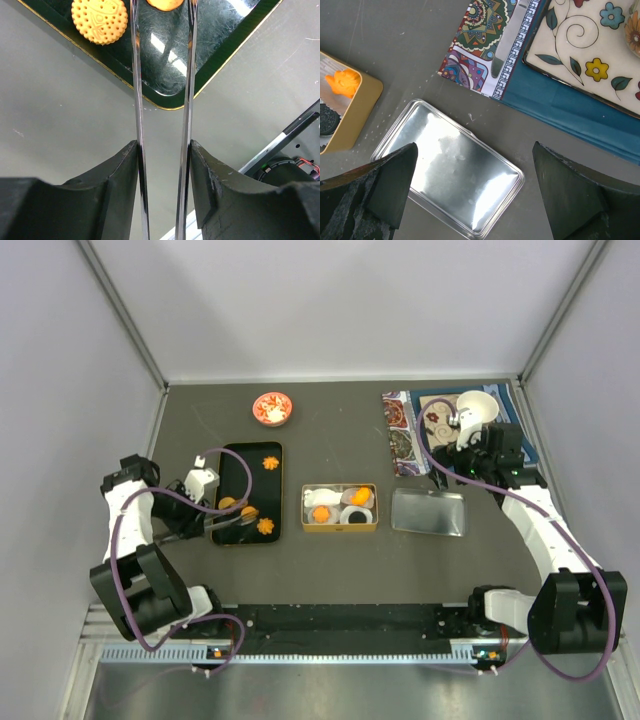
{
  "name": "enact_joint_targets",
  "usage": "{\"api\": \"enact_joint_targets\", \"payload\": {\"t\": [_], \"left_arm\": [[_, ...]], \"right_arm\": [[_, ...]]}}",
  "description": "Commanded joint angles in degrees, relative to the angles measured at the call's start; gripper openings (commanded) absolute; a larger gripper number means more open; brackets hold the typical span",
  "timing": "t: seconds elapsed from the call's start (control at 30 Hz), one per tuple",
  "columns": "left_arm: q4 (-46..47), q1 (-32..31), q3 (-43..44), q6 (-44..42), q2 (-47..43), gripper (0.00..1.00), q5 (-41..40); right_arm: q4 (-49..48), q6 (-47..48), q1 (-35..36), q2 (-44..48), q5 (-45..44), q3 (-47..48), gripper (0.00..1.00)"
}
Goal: Pack the cookies
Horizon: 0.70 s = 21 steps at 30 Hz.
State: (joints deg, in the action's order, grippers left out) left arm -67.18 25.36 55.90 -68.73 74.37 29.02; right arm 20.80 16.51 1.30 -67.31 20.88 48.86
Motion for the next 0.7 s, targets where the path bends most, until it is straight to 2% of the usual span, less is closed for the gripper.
{"api": "enact_joint_targets", "payload": {"t": [0.0,0.13,0.37,0.57,0.6,0.67], "left_arm": [[-0.41,-0.32,0.09,-0.79,-0.54,0.48,0.69],[-0.76,-0.23,0.09,-1.06,-0.63,0.44,0.78],[-1.64,-0.23,0.53,-1.23,-0.98,0.28,2.01],[-3.04,-0.23,2.19,-0.97,-1.95,0.12,3.59],[-3.31,-0.23,2.63,-0.71,-2.03,0.05,3.85],[-3.75,-0.23,3.51,-0.53,-2.12,0.0,4.82]], "right_arm": [[-0.93,0.89,-0.6,-0.54,0.82,3.08,0.99],[-0.93,0.89,-0.6,-0.54,0.74,3.17,0.99],[-0.93,0.89,-0.6,-0.37,0.74,3.08,0.99],[-0.93,0.98,-0.6,-0.28,0.74,3.17,0.99],[-0.85,0.98,-0.6,-0.37,0.74,3.17,0.99],[-0.85,0.98,-0.6,-0.37,0.74,3.17,0.99]]}}
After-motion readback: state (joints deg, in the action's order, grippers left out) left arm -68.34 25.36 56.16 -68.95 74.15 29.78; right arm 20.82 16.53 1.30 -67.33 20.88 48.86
